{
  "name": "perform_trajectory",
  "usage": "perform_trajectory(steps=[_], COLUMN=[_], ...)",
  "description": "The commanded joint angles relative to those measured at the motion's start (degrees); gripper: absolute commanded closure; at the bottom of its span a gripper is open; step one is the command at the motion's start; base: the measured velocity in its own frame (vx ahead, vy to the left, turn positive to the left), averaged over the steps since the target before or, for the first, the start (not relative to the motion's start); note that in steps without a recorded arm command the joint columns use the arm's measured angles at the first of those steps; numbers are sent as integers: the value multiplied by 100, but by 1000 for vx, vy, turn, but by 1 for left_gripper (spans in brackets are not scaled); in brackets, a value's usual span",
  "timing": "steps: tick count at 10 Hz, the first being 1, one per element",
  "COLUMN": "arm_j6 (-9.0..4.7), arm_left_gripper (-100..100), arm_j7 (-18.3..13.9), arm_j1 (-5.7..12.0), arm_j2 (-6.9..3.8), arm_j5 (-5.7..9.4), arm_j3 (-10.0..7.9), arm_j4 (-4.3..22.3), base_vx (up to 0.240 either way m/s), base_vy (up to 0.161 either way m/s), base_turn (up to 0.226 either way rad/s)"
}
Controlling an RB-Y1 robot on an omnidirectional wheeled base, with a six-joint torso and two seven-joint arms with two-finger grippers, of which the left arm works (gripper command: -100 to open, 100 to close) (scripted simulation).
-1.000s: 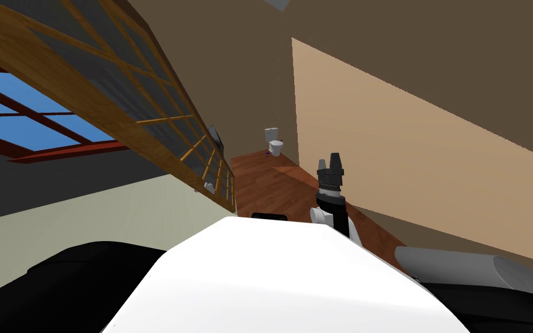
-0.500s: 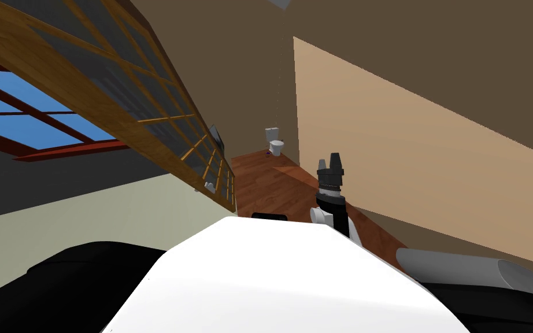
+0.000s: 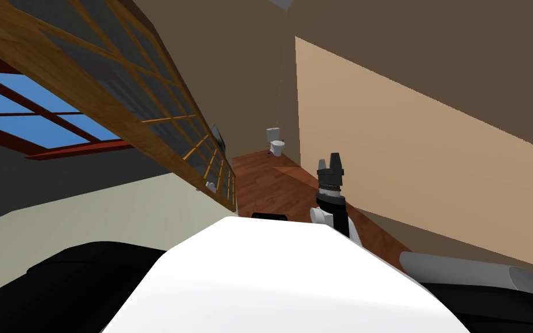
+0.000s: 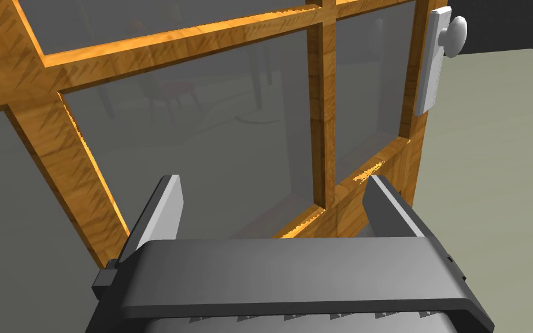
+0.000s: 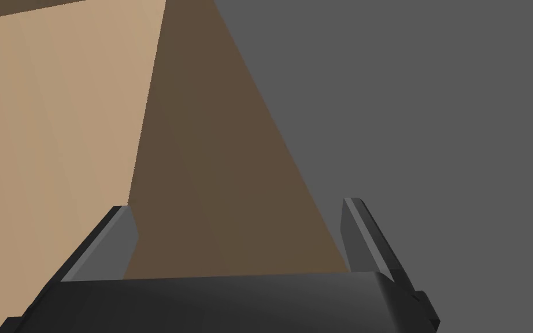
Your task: Push the door open
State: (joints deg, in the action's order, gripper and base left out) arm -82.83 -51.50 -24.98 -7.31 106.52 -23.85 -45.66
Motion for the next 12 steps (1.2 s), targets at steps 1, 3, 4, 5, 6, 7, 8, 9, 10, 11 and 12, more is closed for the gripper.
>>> perform_trajectory(steps=[1,3,4,5,6,7,8,9,10,11,12], arm_j6=[3,3,3,3,3,3,3,10,11,14,16], arm_left_gripper=[-100,-100,-100,-100,-100,-100,-100,-100,-100,-100,-100], arm_j7=[0,0,0,0,0,0,0,0,0,0,0], arm_j1=[5,5,5,5,5,5,5,20,23,30,34], arm_j2=[-2,-2,-2,-2,-2,-2,-2,-14,-16,-22,-25], arm_j5=[-5,-5,-5,-5,-5,-5,-5,-6,-6,-6,-6], arm_j3=[1,1,1,1,1,1,1,-6,-8,-11,-12], arm_j4=[5,5,5,5,5,5,5,24,29,37,42], base_vx=[0,-2,-4,0,4,7,0,20,25,21,10], base_vy=[0,-12,-16,0,6,10,0,53,149,134,108], base_turn=[0,-3,-6,0,17,27,0,58,3,7,-6])
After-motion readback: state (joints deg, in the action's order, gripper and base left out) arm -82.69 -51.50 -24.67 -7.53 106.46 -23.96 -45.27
